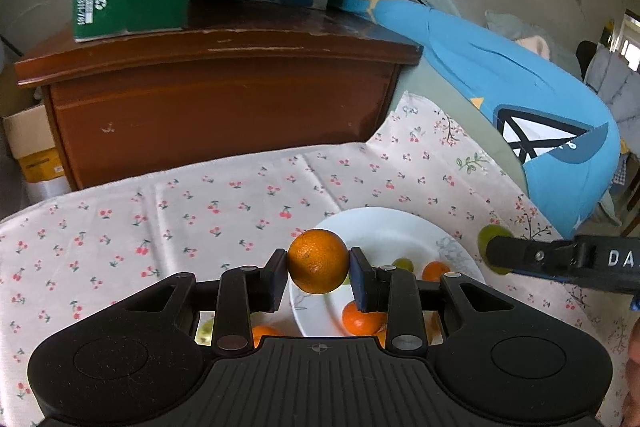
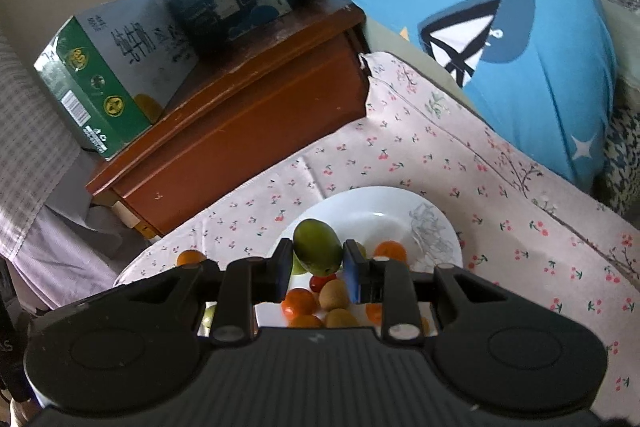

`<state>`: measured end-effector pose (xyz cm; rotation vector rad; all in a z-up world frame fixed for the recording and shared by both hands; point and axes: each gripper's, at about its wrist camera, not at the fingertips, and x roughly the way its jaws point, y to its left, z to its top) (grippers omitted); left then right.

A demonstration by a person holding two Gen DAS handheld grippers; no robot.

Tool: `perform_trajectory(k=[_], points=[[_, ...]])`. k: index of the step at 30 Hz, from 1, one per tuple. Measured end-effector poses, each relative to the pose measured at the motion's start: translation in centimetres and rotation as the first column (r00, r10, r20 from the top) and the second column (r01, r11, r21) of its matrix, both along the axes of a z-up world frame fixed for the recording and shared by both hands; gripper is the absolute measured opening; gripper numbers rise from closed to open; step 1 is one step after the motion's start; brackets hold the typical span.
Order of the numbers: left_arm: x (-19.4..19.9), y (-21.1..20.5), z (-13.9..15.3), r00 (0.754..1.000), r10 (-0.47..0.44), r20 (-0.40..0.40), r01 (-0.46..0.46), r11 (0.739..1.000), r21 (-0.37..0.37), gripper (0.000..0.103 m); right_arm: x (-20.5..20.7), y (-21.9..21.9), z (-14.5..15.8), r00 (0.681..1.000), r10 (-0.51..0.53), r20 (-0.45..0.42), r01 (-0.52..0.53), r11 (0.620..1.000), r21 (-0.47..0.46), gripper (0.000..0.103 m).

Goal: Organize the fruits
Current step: 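Carry the tangerine and green lime over the plate with both grippers, then open left gripper over the plate while right gripper releases the lime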

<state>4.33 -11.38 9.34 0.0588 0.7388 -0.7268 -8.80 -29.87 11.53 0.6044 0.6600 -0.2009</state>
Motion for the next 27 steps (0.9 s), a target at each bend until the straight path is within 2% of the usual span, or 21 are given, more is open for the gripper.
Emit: perform_trajectory(k=[4, 15, 19, 22, 24, 27], points=[[0.2, -0.8, -0.4, 1.000, -0.006, -0.010, 0.006, 1.000, 0.012, 0.030, 0.3, -0.3, -0.7, 0.999, -0.026, -0.030, 0.027, 0.999, 0.019, 0.027], [1.1, -3.3, -3.2, 0.995, -0.015, -0.100, 0.020, 0.999, 0.050, 0.030, 1.3, -1.0, -2.9, 0.991, -0.098, -0.093, 0.102, 0.994, 0.047, 0.027], [0.8, -4.0, -3.5, 0.995, -0.025, -0.100, 0.030, 0.998, 0.052, 0.032, 1.6, -1.3, -3.7, 0.987, -0.113, -0.112, 0.122, 0.989, 0.079, 0.028], [0.6, -4.3, -3.3, 0.995, -0.029, -0.095, 0.033, 0.999, 0.041, 0.043, 1.6, -1.5, -4.1, 0.984, -0.140, -0.112, 0.151, 0.984, 0.096, 0.031], [0.4, -4.1, -2.9, 0.997, -0.022, -0.080, 0.024, 0.999, 0.024, 0.057, 1.6, -1.7, -4.1, 0.983, -0.152, -0.105, 0.163, 0.981, 0.102, 0.031], [0.3, -3.9, -1.8, 0.998, -0.017, -0.058, 0.018, 1.000, 0.014, 0.062, 1.4, -1.7, -3.8, 0.983, -0.158, -0.095, 0.168, 0.980, 0.103, 0.031]])
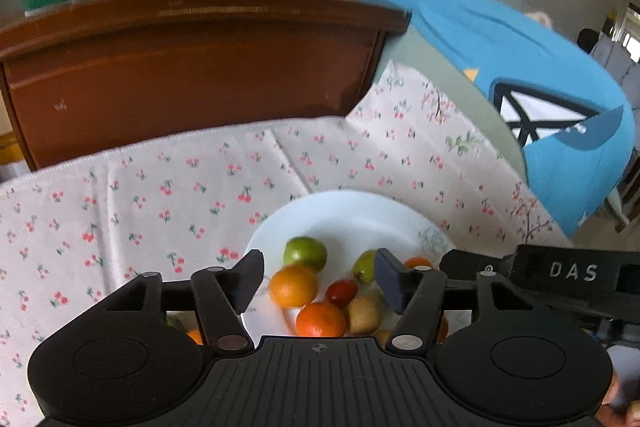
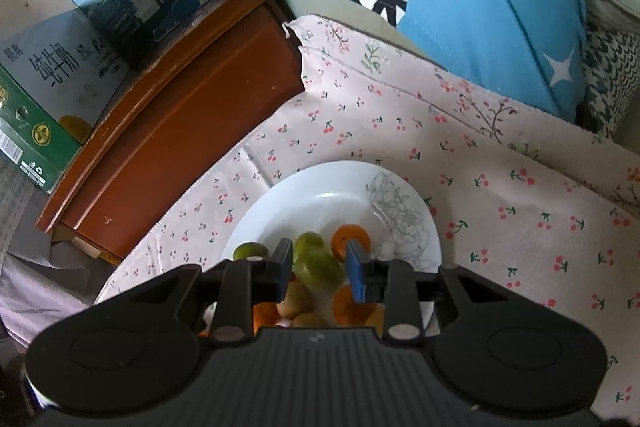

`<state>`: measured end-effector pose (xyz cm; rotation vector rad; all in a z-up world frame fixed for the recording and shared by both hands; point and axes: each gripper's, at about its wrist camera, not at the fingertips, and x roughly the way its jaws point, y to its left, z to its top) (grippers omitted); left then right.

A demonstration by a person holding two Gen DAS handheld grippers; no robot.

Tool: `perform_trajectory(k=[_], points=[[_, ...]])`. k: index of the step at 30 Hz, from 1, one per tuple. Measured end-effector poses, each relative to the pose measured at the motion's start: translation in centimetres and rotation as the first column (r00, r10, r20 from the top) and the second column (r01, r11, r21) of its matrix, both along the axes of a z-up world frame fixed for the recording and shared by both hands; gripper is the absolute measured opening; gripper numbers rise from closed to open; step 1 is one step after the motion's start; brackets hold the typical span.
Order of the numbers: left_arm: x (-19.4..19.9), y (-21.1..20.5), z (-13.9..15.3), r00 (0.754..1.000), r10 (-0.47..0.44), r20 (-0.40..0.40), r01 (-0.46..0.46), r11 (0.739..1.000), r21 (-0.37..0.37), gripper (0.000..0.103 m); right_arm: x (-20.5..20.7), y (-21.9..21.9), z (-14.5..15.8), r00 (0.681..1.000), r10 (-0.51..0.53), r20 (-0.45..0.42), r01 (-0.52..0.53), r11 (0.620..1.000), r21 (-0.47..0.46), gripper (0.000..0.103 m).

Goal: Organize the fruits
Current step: 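Open left gripper over the plate while right gripper releases the lime, then withdraw both grippers from the plate toward the remaining fruit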

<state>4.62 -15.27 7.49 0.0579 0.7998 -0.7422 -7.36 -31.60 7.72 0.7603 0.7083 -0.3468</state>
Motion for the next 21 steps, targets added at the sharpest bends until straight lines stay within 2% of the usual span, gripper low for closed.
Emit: perform_trajectory(k=[1, 3, 5, 8, 15, 21], points=[[0.0, 0.1, 0.4, 1.000, 0.004, 0.003, -0.004, 1.000, -0.004, 0.064, -0.1, 0.0, 0.1, 1.000, -0.003, 0.008, 0.003, 1.000, 0.000, 0.031], [0.1, 0.5, 1.1, 1.000, 0.019, 0.008, -0.019, 1.000, -0.013, 0.074, -0.1, 0.0, 0.3, 1.000, 0.001, 0.016, -0.001, 1.000, -0.001, 0.031], [0.2, 1.0, 1.7, 0.999, 0.031, 0.012, -0.031, 0.999, -0.008, 0.077, -0.1, 0.2, 0.6, 1.000, 0.007, 0.020, -0.007, 1.000, -0.010, 0.032], [0.3, 1.6, 2.3, 0.999, 0.033, 0.006, -0.033, 0.999, 0.008, 0.079, -0.2, 0.3, 0.8, 0.999, 0.028, 0.022, -0.028, 0.999, -0.016, 0.038], [0.4, 3.6, 2.9, 0.999, 0.049, 0.023, -0.050, 0.996, 0.072, 0.084, -0.4, 1.6, 0.8, 0.996, 0.088, 0.018, -0.087, 0.996, -0.035, 0.038], [0.7, 5.7, 3.2, 0.998, 0.054, 0.021, -0.056, 0.993, 0.103, 0.085, -0.3, 3.8, 0.7, 0.982, 0.188, 0.006, -0.187, 0.978, -0.092, 0.038]])
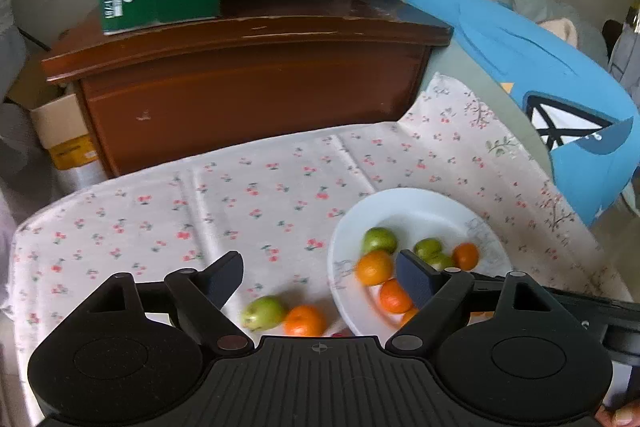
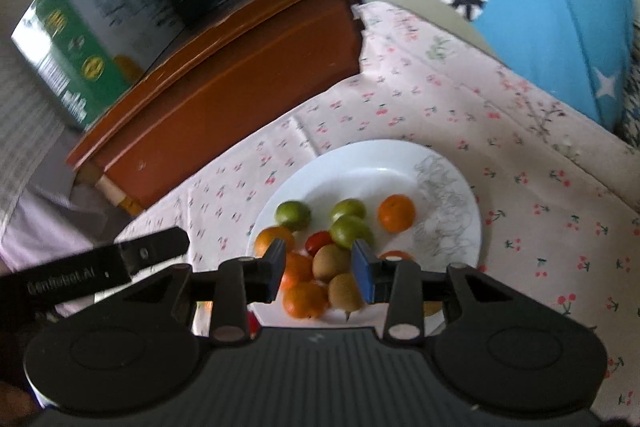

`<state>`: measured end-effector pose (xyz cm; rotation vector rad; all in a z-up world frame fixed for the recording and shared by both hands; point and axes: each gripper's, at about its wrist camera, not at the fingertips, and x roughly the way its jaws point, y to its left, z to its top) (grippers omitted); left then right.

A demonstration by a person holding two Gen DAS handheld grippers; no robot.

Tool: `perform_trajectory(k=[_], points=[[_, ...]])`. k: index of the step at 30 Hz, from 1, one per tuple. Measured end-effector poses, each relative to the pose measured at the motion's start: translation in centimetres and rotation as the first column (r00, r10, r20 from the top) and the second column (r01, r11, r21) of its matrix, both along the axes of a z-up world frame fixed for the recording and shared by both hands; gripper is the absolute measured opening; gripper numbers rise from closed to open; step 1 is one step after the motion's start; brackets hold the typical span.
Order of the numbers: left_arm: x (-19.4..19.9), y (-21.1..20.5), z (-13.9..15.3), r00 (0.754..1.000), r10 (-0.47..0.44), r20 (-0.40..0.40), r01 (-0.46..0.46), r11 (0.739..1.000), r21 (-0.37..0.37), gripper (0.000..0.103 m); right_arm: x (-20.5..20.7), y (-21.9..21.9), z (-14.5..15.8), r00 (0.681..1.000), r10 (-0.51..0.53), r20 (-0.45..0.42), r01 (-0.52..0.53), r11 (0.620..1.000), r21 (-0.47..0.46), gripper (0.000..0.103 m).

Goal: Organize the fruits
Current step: 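Withdraw both grippers from the plate toward the remaining fruit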

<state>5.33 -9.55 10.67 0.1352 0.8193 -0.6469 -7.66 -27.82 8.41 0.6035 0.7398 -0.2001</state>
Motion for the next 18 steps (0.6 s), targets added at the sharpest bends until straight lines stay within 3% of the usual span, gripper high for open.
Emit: perform_trajectory(k=[18], points=[[2.9, 3.2, -1.9, 0.990, 0.140, 0.020, -0.141, 0.988, 0.069, 0.086, -1.0, 5.9, -1.8, 0.972, 0.233, -0.030, -0.235, 0.971, -0.047, 0.038]])
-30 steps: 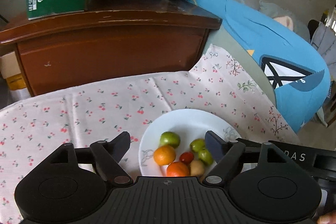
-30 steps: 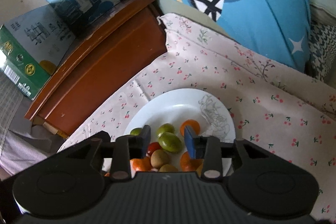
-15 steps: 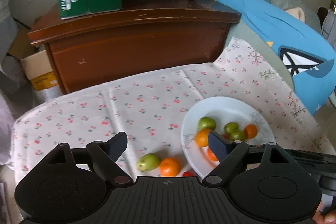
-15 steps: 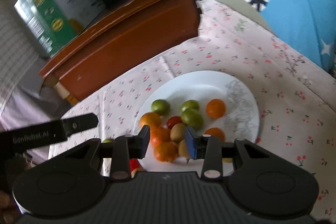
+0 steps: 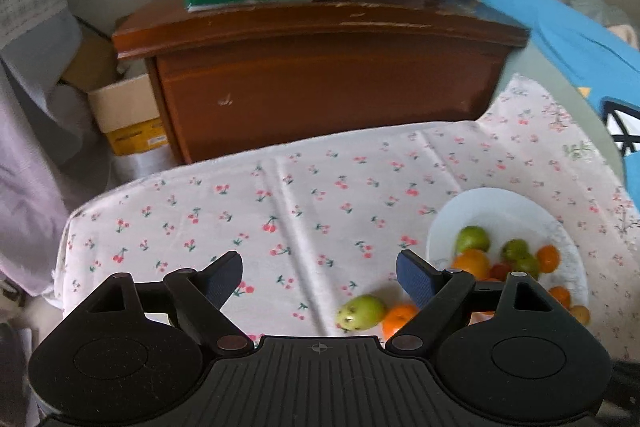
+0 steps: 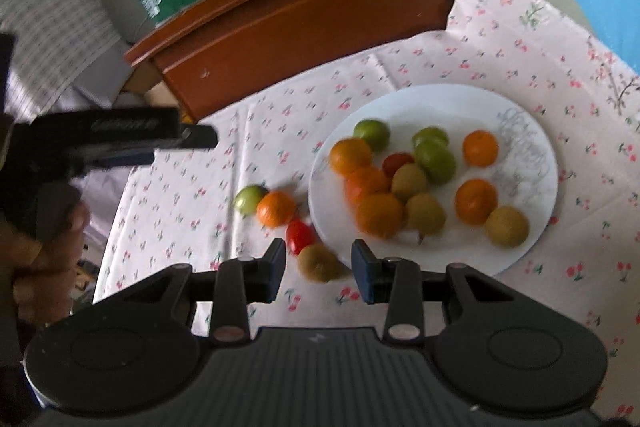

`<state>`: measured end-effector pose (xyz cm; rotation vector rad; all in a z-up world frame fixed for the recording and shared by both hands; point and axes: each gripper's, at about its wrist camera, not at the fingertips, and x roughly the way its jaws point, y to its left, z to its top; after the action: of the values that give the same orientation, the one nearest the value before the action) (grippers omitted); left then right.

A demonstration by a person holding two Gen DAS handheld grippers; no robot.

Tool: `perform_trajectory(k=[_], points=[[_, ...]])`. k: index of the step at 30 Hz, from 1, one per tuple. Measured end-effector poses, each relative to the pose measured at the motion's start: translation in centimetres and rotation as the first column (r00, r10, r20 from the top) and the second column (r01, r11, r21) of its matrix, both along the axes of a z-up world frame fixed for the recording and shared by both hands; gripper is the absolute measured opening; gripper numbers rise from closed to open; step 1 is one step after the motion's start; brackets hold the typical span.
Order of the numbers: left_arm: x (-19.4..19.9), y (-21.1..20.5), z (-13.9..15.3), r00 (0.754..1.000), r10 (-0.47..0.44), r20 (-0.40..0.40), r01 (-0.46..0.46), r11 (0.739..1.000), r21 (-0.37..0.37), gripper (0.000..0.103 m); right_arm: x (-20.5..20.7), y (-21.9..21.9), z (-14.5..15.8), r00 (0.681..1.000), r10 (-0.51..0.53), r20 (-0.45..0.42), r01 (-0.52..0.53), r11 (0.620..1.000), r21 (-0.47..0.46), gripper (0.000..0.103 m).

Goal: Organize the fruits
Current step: 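Withdraw both grippers from the plate toward the remaining fruit, then move left gripper to a green pear while right approaches a brown round fruit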

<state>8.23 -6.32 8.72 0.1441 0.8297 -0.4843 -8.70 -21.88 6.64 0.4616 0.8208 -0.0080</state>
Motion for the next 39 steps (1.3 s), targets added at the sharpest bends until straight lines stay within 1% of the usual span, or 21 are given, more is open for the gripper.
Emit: perform_trajectory(k=[5, 8, 11, 14, 20, 23, 25, 31, 35, 39], points=[[1.2, 0.2, -1.5, 0.997, 0.045, -0.067, -0.046, 0.999, -0.018, 0.085, -0.2, 1.3, -1.1, 0.999, 0.022, -0.031, -0.022, 1.000, -0.001, 0.038], [1.5, -0.2, -2.2, 0.995, 0.043, -0.089, -0.044, 0.999, -0.012, 0.085, -0.2, 1.9, -1.8, 0.998, 0.038, -0.049, -0.039, 0.999, -0.007, 0.038], [1.6, -0.5, -2.9, 0.994, 0.031, -0.105, -0.032, 0.999, -0.008, 0.085, 0.0, 2.0, -2.3, 0.998, 0.031, -0.062, -0.032, 0.999, -0.009, 0.038], [2.0, -0.6, -3.7, 0.990, 0.050, -0.132, -0.051, 0.999, -0.005, 0.085, 0.1, 2.0, -2.6, 0.998, 0.020, -0.059, -0.021, 1.000, -0.018, 0.038], [2.6, -0.6, -4.8, 0.975, 0.081, -0.207, -0.091, 0.995, -0.036, 0.085, 0.8, 2.3, -2.9, 0.999, 0.017, -0.050, -0.019, 0.999, -0.047, 0.037], [2.6, -0.7, -5.3, 0.966, 0.087, -0.242, -0.099, 0.994, -0.037, 0.085, 0.9, 2.5, -2.9, 0.999, 0.013, -0.048, -0.016, 0.998, -0.058, 0.038], [2.7, -0.8, -5.7, 0.964, 0.091, -0.249, -0.101, 0.994, -0.028, 0.084, 1.0, 2.7, -3.0, 0.999, 0.016, -0.047, -0.019, 0.998, -0.065, 0.038], [2.7, -0.8, -5.8, 0.963, 0.110, -0.247, -0.122, 0.992, -0.033, 0.083, 1.2, 2.8, -3.0, 0.999, 0.015, -0.040, -0.018, 0.997, -0.081, 0.037], [2.5, -0.5, -5.7, 0.963, 0.102, -0.248, -0.116, 0.992, -0.044, 0.077, 1.2, 3.0, -3.1, 0.999, 0.025, -0.032, -0.028, 0.996, -0.084, 0.030], [2.5, -0.2, -5.4, 0.960, 0.090, -0.264, -0.110, 0.992, -0.061, 0.067, 1.1, 3.1, -3.0, 0.999, 0.039, -0.026, -0.041, 0.995, -0.089, 0.027]])
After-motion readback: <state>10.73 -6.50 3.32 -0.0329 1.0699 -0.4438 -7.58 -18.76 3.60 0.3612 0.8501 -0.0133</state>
